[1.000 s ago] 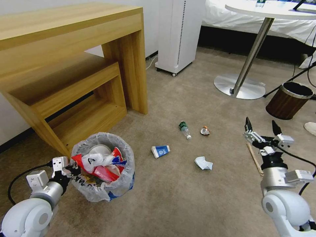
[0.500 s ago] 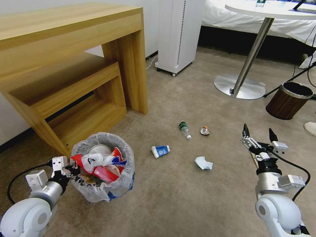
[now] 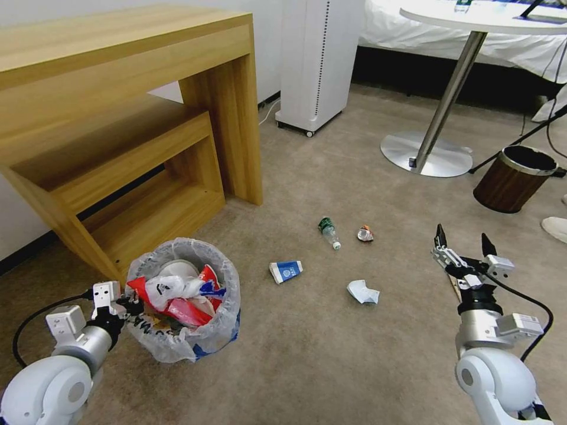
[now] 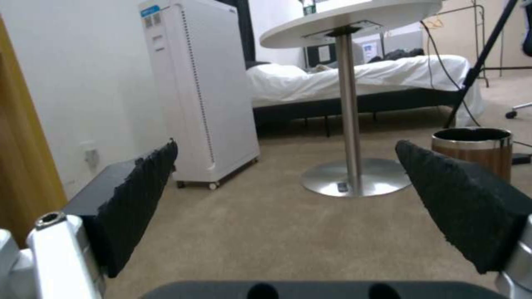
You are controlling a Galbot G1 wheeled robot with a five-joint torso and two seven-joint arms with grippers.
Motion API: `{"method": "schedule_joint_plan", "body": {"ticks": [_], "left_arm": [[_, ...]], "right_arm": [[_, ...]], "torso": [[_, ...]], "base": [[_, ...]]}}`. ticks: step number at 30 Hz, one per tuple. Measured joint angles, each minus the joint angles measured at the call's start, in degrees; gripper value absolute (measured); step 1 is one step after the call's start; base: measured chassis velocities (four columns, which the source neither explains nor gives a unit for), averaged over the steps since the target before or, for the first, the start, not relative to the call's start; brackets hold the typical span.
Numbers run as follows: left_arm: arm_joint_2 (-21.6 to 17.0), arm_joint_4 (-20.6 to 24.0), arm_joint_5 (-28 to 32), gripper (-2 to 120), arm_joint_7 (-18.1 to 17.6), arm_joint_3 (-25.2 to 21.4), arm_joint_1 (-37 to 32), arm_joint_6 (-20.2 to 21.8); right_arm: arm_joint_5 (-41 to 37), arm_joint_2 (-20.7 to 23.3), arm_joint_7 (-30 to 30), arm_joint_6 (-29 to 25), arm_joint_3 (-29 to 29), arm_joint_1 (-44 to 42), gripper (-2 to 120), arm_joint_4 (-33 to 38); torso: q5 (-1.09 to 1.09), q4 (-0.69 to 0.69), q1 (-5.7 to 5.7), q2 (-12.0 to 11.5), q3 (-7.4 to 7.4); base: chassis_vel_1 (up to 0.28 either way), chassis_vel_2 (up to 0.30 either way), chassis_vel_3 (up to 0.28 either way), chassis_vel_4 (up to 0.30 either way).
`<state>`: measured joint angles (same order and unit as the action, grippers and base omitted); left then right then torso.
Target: Pick up the trash bin and place the garbage on the floor into it.
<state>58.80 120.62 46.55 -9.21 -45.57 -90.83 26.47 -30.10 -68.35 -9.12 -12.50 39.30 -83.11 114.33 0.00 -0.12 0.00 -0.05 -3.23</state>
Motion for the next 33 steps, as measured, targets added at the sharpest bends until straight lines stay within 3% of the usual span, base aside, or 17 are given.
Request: {"method": "schedule_joint_plan", "body": {"ticks": [17, 33], "left_arm": [[0.42, -0.97, -0.06, 0, -0.19, -0.01, 0.42, 0.15], [0.58, -1.09, 0.02, 0, -0.25, -0.33, 0.17, 0.08]], "right_arm": [[1.13, -0.89, 3.13, -4.23, 0.19, -0.09, 100, -2.59], [1.6, -0.93, 4.18, -3.52, 0.14, -0.37, 100, -2.81]], "torso": [[0.0, 0.0, 0.0, 0.0, 0.0], [0.0, 0.0, 0.0, 0.0, 0.01]], "base": [[0.0, 0.0, 0.0, 0.0], [-0.008, 0.005, 0.008, -0.01]]}}
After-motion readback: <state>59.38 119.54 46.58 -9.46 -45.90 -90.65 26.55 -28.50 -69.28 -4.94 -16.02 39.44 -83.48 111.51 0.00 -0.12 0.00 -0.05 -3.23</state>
